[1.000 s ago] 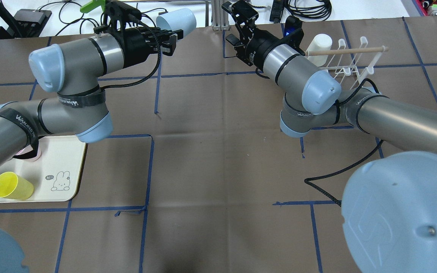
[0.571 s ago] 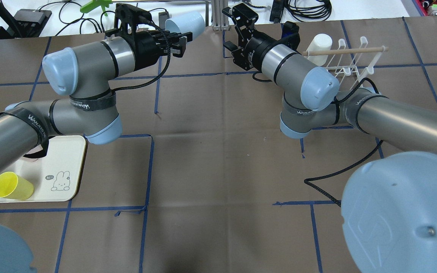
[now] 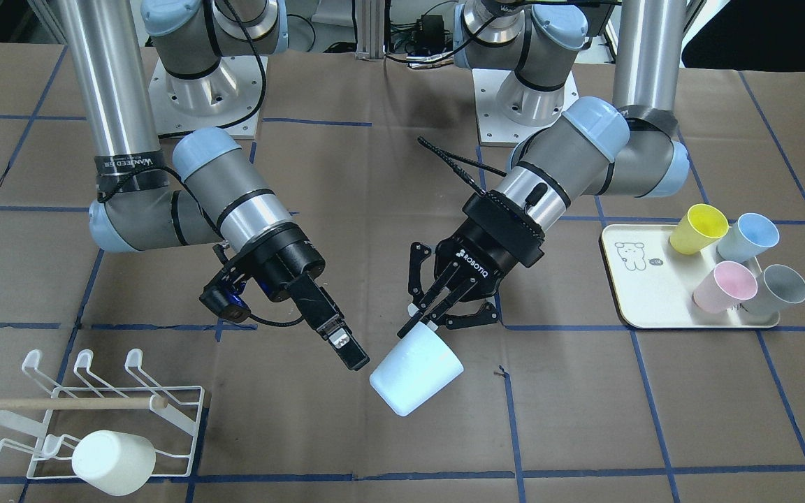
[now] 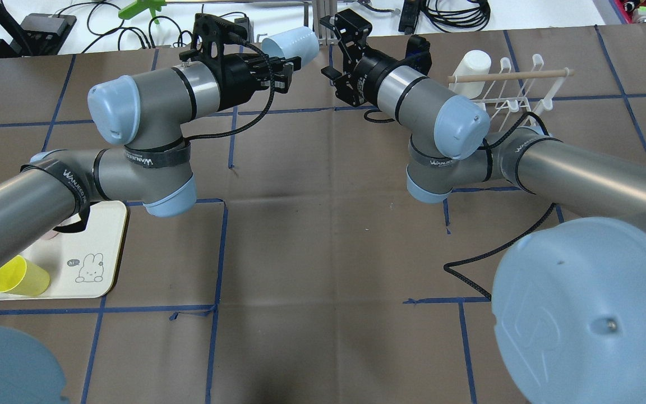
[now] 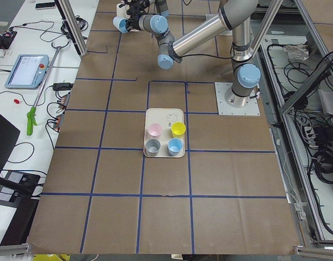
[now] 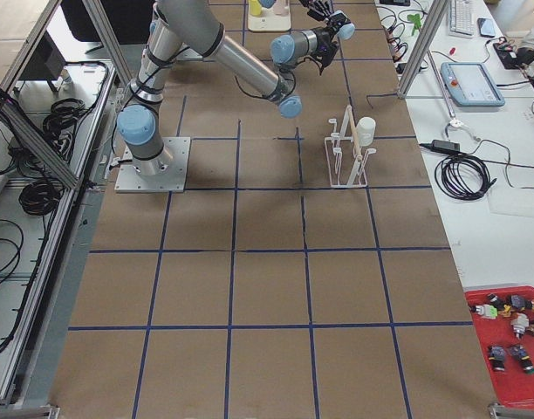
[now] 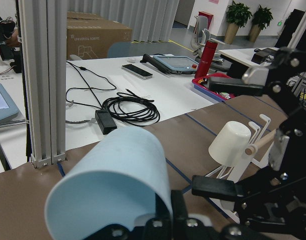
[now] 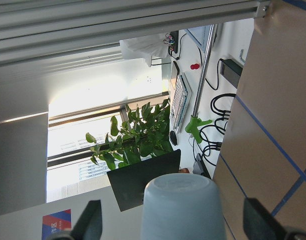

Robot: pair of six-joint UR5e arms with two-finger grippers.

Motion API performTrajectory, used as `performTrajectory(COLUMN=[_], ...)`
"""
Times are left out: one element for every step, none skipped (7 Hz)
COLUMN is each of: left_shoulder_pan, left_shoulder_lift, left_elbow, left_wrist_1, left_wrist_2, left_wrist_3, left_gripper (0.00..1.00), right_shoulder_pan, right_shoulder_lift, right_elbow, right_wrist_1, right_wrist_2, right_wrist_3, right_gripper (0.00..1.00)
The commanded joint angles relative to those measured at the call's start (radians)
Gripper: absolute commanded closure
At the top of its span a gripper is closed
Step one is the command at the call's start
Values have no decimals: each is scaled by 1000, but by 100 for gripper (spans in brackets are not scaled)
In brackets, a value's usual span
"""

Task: Transfer IKEA cup to right arm and place on rack

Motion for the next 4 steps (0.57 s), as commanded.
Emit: performTrajectory(left_shoulder_pan=[0, -1, 0, -1], left_shoulder_lift=[10, 11, 11, 13], left_elbow=[-5, -8, -10, -8], left_wrist_1=[0, 0, 0, 0], left_wrist_2=[0, 0, 0, 2], left_wrist_3=[-1, -1, -1, -2], left_gripper=[100, 100, 100, 100], right_shoulder_pan=[4, 9, 9, 10], right_shoulder_lift=[28, 29, 31, 31], right_elbow=[-20, -32, -61, -84], right_wrist_1=[15, 35, 58, 61], right_wrist_2=[42, 42, 43, 43], right_wrist_3=[0, 2, 26, 61], right_gripper=[0, 0, 0, 0])
